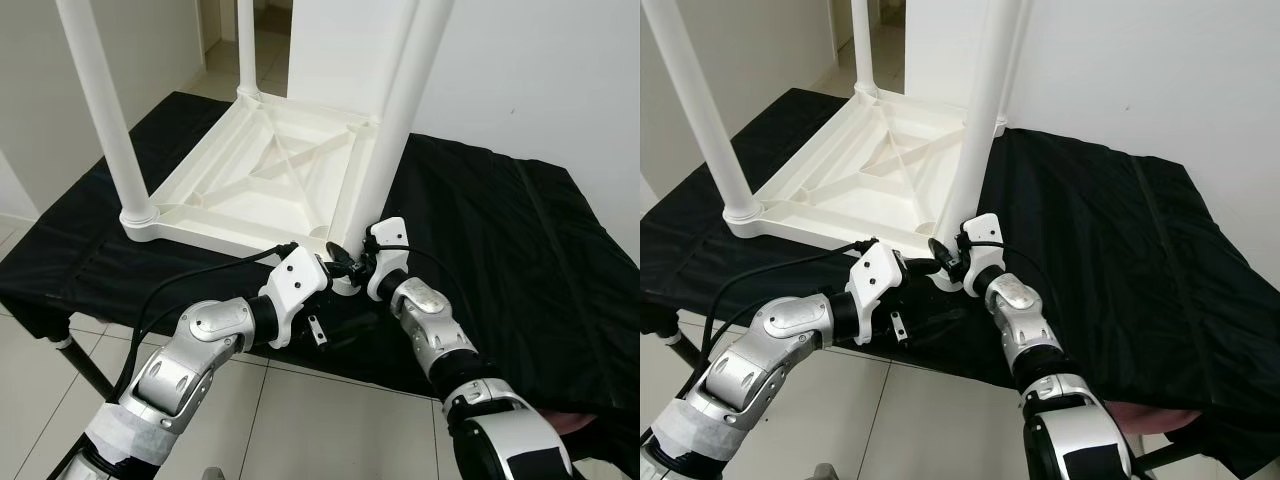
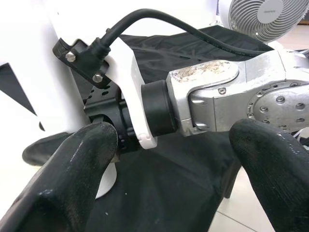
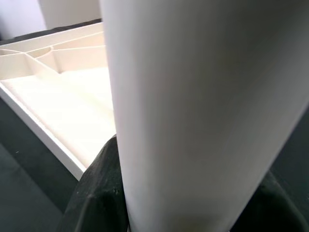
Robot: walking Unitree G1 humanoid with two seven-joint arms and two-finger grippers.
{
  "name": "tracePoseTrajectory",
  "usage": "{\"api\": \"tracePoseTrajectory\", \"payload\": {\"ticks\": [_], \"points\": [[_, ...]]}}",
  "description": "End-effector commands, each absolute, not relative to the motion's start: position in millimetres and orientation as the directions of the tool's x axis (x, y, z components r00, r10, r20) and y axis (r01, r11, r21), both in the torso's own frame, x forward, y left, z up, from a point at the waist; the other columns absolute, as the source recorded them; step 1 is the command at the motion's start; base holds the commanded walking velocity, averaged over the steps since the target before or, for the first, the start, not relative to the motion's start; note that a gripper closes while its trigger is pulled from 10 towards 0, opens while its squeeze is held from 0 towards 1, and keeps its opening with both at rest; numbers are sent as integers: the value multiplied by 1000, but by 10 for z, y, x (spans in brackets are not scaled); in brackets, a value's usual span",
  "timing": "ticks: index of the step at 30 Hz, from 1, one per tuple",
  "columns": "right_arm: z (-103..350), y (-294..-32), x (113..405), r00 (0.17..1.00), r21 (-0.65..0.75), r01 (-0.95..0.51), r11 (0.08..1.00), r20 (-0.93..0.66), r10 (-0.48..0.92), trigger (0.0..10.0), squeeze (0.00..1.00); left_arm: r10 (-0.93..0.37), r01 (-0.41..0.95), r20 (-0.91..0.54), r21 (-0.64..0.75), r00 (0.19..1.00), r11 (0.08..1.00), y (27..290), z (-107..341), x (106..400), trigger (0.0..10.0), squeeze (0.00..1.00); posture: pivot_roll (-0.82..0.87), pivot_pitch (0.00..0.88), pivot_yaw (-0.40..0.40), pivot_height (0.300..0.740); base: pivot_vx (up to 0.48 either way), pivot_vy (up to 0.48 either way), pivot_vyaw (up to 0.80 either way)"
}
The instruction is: Building children table
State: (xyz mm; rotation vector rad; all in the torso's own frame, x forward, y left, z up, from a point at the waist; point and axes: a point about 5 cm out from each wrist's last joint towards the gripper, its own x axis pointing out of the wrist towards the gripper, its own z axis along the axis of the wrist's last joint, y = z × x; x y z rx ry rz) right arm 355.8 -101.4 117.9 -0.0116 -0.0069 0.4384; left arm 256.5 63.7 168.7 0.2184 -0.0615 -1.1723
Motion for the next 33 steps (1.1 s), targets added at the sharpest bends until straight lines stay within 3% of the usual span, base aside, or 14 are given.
{"api": "tracePoseTrajectory", "payload": {"ticks": [1, 7, 11, 22, 23, 29, 31, 32, 33], "points": [[1202, -1191, 3545, 974, 16, -225, 974, 28, 225, 10000, 0, -924, 914, -71, 191, 376, 357, 627, 1675, 2553, 10000, 0, 4, 0, -75, 740, 0, 0, 0], [1188, -1048, 3449, 996, 22, -84, 996, 41, 83, 10000, 0, -927, 917, -66, 186, 370, 353, 614, 1684, 2552, 10000, 0, 0, 0, -76, 740, 0, 0, 0], [1176, -822, 3379, 991, 46, -125, 991, 46, 122, 10000, 0, -927, 917, -69, 188, 368, 350, 610, 1682, 2553, 10000, 0, -4, 0, -73, 740, 0, 0, 0], [1257, -974, 3374, 996, 19, -74, 997, 49, 73, 10000, 0, -927, 917, -67, 190, 369, 351, 601, 1684, 2568, 10000, 0, -6, 0, -80, 740, 0, 0, 0], [1272, -982, 3358, 993, 23, -99, 995, 65, 97, 10000, 1000, -926, 916, -66, 189, 371, 353, 599, 1684, 2564, 10000, 0, -6, 0, -84, 740, 0, 0, 0], [1307, -1003, 3317, 986, 25, -144, 989, 94, 141, 10000, 1000, -925, 915, -65, 188, 374, 356, 602, 1678, 2559, 10000, 0, -6, 0, -84, 740, 0, 0, 0], [1313, -1119, 3325, 948, 5, -307, 952, 87, 306, 10000, 1000, -925, 915, -65, 187, 375, 358, 606, 1672, 2548, 10000, 0, -9, 0, -82, 740, 0, 0, 0], [1314, -1162, 3326, 922, -16, -378, 926, 79, 378, 10000, 651, -925, 915, -66, 186, 375, 358, 608, 1671, 2545, 10000, 0, -9, 0, -82, 740, 0, 0, 0], [1314, -1203, 3328, 897, -46, -434, 900, 72, 437, 10000, 0, -925, 915, -66, 185, 375, 358, 609, 1671, 2543, 10000, 0, -9, 0, -82, 740, 0, 0, 0]]}}
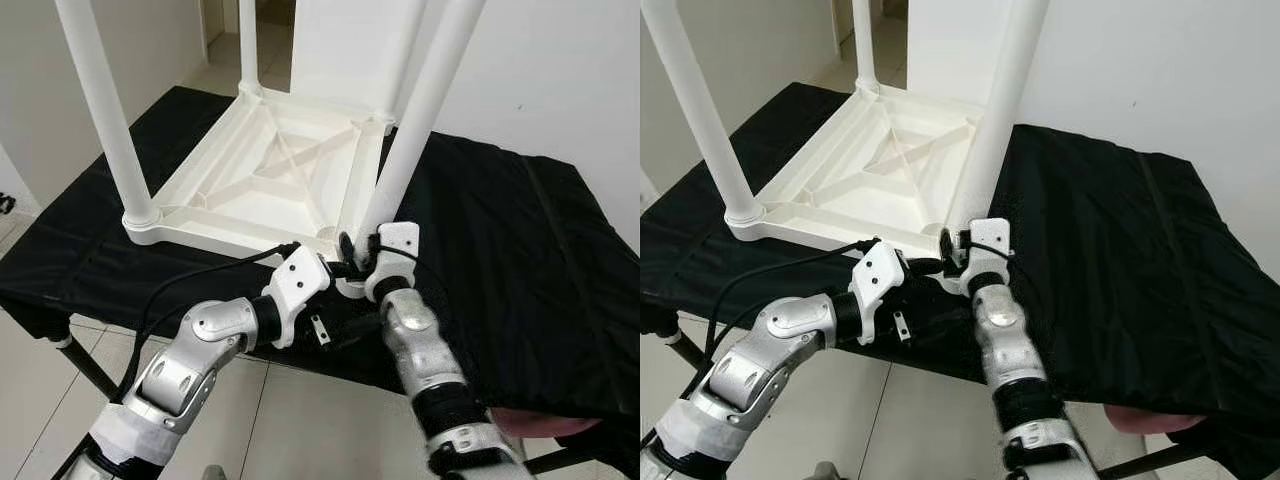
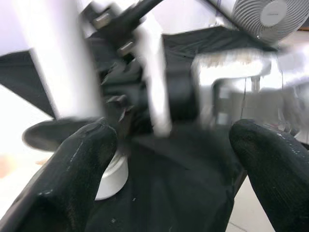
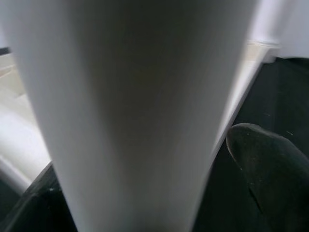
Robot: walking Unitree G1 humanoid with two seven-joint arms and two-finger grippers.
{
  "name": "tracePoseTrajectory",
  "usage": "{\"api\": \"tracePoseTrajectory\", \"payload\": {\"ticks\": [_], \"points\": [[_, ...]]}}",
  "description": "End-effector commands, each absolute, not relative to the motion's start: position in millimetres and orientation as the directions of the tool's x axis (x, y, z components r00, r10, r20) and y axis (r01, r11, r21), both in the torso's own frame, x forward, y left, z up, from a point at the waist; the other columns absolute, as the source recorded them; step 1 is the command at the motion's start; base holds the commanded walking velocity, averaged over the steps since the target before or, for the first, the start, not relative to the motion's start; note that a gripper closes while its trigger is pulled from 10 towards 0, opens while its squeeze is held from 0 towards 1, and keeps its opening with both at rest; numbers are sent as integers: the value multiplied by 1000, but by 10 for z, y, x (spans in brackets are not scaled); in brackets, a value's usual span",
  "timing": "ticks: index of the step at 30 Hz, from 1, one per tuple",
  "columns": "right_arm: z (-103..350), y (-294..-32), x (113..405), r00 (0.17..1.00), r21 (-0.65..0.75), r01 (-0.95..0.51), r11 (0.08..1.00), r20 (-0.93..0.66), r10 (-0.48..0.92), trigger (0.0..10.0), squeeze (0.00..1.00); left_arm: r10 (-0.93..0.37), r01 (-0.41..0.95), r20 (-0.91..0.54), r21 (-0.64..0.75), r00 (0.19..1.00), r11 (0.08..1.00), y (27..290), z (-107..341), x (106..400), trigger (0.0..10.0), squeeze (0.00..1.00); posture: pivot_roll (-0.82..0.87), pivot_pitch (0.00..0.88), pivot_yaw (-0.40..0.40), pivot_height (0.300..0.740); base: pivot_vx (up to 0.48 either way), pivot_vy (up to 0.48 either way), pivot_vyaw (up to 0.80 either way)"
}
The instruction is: Building children table
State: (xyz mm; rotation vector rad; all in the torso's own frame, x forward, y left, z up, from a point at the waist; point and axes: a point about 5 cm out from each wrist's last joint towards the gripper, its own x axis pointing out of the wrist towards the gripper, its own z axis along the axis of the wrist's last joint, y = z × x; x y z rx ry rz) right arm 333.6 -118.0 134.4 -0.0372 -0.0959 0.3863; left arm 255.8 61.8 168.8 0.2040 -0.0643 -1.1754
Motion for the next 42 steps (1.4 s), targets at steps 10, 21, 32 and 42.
{"api": "tracePoseTrajectory", "payload": {"ticks": [10, 21, 32, 42], "points": [[1268, -1309, 3461, 796, -112, -604, 789, -27, 605, 10000, 0, -926, 917, -72, 188, 370, 352, 618, 1674, 2549, 10000, 0, -5, 0, -74, 740, 0, 0, 0], [1255, -966, 3535, 705, -117, -708, 697, -52, 707, 0, 0, -923, 913, -71, 194, 378, 360, 635, 1692, 2555, 10000, 0, 12, 0, -75, 740, 0, 0, 0], [1216, -986, 3501, 690, -106, -722, 684, -42, 722, 0, 0, -921, 911, -67, 189, 384, 366, 643, 1704, 2543, 10000, 0, 5, 0, -71, 740, 0, 0, 0], [1183, -1115, 3481, 833, -84, -551, 830, 11, 553, 0, 0, -927, 920, -79, 180, 366, 348, 640, 1687, 2512, 10000, 0, -8, 0, -59, 740, 0, 0, 0]]}}
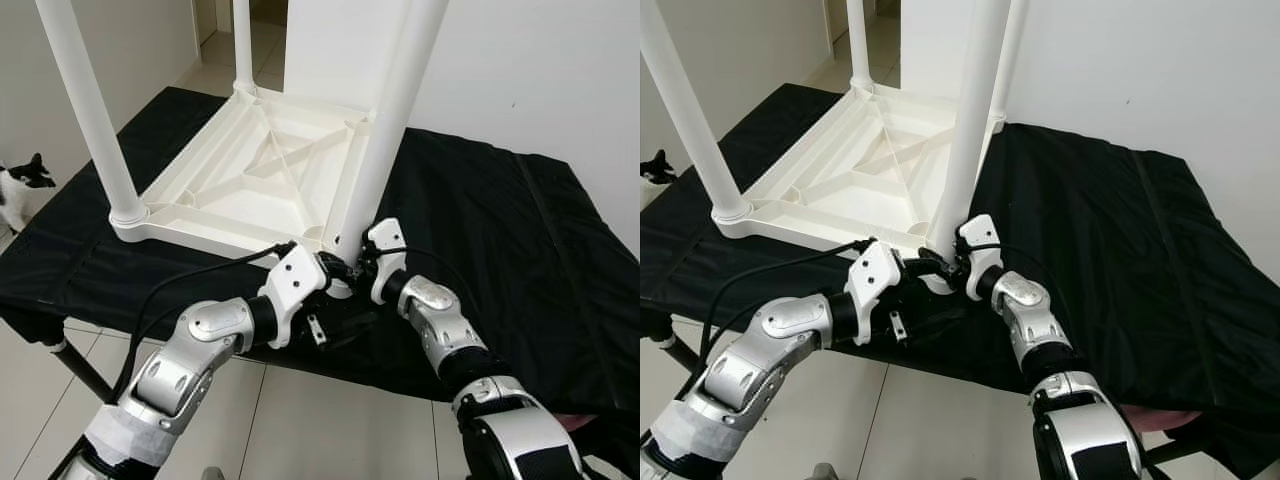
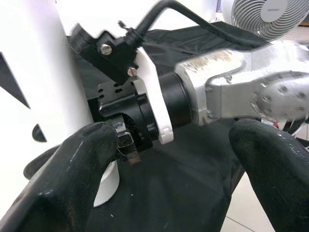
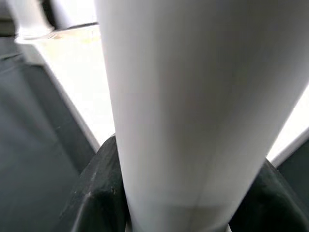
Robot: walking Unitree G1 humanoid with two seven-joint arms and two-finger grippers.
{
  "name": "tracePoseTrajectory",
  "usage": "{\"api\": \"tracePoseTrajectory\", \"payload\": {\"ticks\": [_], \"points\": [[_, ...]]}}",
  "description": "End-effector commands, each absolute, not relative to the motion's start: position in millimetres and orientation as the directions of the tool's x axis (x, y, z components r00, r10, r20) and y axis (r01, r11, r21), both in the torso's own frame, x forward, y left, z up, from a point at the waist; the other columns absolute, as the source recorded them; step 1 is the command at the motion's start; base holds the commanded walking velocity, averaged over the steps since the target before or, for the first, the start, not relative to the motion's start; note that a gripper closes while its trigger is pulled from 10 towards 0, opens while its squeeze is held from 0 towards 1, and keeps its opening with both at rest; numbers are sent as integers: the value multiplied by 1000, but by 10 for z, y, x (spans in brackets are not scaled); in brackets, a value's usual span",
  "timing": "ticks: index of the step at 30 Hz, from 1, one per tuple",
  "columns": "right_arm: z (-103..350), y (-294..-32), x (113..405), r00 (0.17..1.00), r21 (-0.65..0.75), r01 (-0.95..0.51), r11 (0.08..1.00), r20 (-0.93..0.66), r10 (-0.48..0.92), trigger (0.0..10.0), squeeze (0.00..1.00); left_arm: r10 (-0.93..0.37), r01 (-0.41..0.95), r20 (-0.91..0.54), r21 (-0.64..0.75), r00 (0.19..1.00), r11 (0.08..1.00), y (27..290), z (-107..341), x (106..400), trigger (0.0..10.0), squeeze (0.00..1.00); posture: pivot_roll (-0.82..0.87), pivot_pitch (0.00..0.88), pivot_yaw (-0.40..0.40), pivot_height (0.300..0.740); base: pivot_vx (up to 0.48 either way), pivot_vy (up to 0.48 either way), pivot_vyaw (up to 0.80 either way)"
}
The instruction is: Building children table
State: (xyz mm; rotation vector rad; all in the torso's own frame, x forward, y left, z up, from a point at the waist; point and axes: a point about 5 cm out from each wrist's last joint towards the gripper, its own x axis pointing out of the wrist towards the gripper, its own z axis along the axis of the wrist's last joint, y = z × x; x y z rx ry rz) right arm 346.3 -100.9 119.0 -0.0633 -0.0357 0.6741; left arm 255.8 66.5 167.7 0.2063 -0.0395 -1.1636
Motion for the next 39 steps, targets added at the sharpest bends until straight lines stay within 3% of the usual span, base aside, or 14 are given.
{"api": "tracePoseTrajectory", "payload": {"ticks": [1, 6, 15, 25, 26, 27, 32, 33, 39], "points": [[1183, -1115, 3481, 833, -84, -551, 830, 11, 553, 0, 0, -927, 920, -79, 180, 366, 348, 640, 1687, 2512, 10000, 0, -8, 0, -59, 740, 0, 0, 0], [1193, -1085, 3473, 860, -60, -508, 859, 25, 510, 0, 0, -928, 921, -80, 179, 365, 347, 640, 1686, 2510, 10000, 0, -6, 0, -61, 740, 0, 0, 0], [1197, -769, 3337, 941, 20, -338, 941, 38, 337, 0, 0, -924, 918, -82, 180, 373, 354, 646, 1681, 2509, 10000, 0, 11, 0, -73, 740, 0, 0, 0], [1238, -592, 3217, 960, 11, -275, 961, 65, 274, 0, 0, -917, 910, -79, 186, 390, 371, 663, 1690, 2531, 10000, 0, 15, 0, -81, 740, 0, 0, 0], [1248, -604, 3215, 959, 8, -277, 961, 68, 276, 3333, 0, -918, 910, -80, 188, 390, 370, 660, 1687, 2531, 10000, 0, 18, 0, -84, 740, 0, 0, 0], [1258, -621, 3217, 957, 17, -284, 959, 70, 282, 10000, 0, -918, 910, -79, 190, 389, 369, 658, 1688, 2534, 10000, 0, 19, 0, -87, 740, 0, 0, 0], [1300, -649, 3207, 948, 30, -309, 951, 92, 305, 10000, 0, -918, 910, -79, 191, 389, 369, 656, 1688, 2540, 10000, 0, 18, 0, -87, 740, 0, 0, 0], [1329, -682, 3201, 946, 32, -312, 950, 108, 307, 10000, 1000, -918, 910, -79, 192, 388, 368, 653, 1687, 2537, 10000, 0, 18, 0, -87, 740, 0, 0, 0], [1345, -925, 3117, 898, 7, -429, 903, 111, 426, 10000, 1000, -921, 912, -78, 190, 382, 363, 642, 1680, 2524, 10000, 0, 11, 0, -89, 740, 0, 0, 0]]}}
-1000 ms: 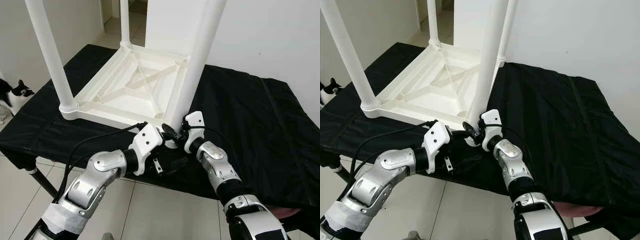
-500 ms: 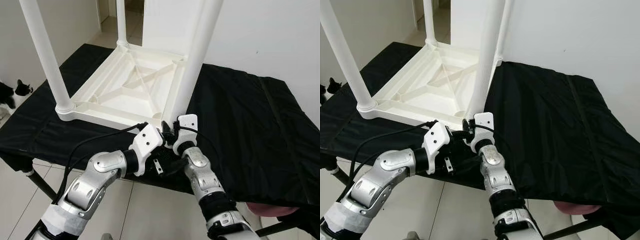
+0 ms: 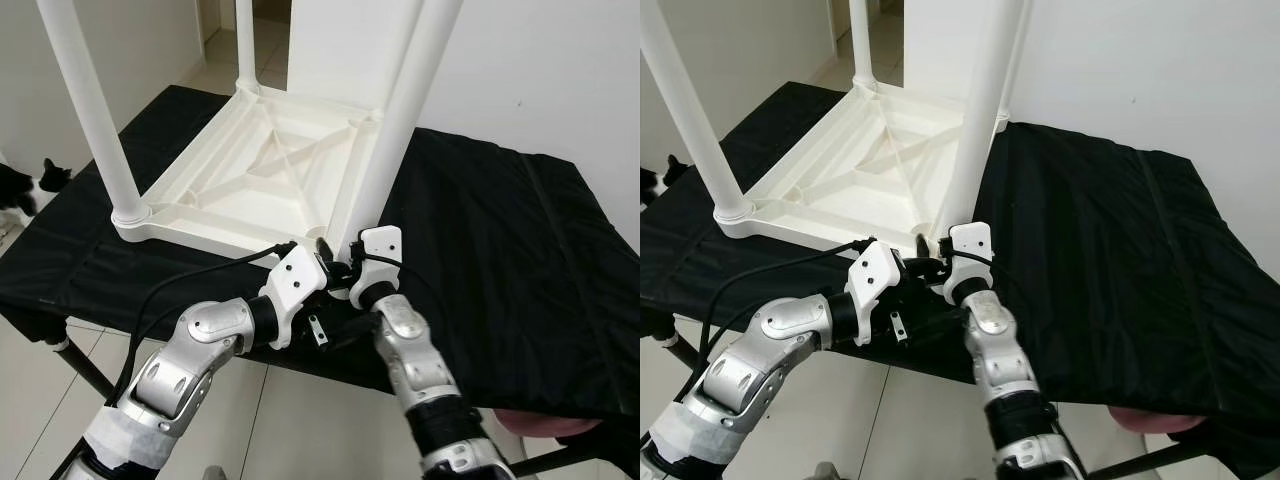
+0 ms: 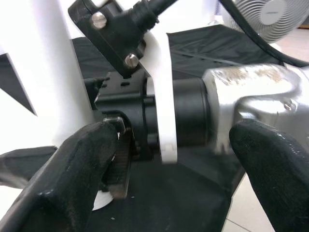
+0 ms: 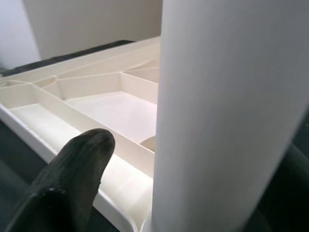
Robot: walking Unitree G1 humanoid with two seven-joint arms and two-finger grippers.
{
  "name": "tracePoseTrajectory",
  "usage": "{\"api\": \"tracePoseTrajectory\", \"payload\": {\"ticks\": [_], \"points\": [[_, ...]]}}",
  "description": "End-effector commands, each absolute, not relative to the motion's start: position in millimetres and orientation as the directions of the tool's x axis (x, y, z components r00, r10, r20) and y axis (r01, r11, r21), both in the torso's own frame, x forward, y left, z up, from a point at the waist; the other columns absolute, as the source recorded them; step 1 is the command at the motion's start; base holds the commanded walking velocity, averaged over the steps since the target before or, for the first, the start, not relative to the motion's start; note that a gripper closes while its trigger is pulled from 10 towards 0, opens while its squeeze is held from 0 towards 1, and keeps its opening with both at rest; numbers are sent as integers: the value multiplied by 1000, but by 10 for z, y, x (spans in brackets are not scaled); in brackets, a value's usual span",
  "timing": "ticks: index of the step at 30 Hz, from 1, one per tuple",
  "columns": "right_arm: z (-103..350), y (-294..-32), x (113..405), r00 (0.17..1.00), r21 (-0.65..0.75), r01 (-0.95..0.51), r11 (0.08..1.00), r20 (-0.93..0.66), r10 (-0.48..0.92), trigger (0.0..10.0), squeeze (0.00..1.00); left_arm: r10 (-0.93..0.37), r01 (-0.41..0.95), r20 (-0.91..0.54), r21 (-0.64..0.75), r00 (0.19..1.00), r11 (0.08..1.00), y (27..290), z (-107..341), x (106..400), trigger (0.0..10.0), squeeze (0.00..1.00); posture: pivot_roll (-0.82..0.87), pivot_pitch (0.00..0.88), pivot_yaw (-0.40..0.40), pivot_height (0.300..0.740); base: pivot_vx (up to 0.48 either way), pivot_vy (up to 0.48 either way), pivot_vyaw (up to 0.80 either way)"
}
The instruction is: Building children table
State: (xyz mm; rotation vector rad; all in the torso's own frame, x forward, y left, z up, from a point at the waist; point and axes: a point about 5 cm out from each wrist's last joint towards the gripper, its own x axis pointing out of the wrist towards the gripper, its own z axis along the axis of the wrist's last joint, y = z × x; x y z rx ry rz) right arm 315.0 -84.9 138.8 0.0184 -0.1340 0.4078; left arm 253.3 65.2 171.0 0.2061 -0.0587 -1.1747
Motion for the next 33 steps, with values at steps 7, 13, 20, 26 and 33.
{"api": "tracePoseTrajectory", "payload": {"ticks": [7, 13, 20, 26, 33], "points": [[1301, -1197, 3169, 814, -64, -577, 814, 47, 580, 10000, 0, -925, 916, -76, 186, 373, 355, 621, 1670, 2513, 10000, 0, 4, 0, -88, 740, 0, 0, 0], [1341, -1220, 3306, 779, -97, -621, 777, 32, 626, 10000, 0, -925, 917, -77, 185, 371, 352, 620, 1666, 2516, 10000, 0, 4, 0, -86, 740, 0, 0, 0], [1363, -1120, 3384, 730, -103, -678, 728, 24, 683, 10000, 0, -924, 918, -86, 183, 372, 352, 639, 1639, 2505, 10000, 0, 8, 0, -85, 740, 0, 0, 0], [1323, -960, 3526, 703, -99, -709, 698, -27, 711, 3294, 0, -915, 910, -91, 178, 394, 375, 678, 1633, 2501, 10000, 0, 34, 0, -88, 740, 0, 0, 0], [1189, -1028, 3584, 751, -97, -660, 745, -102, 652, 0, 0, -904, 901, -91, 169, 418, 400, 722, 1627, 2466, 10000, 0, 48, 0, -95, 740, 0, 0, 0]]}}
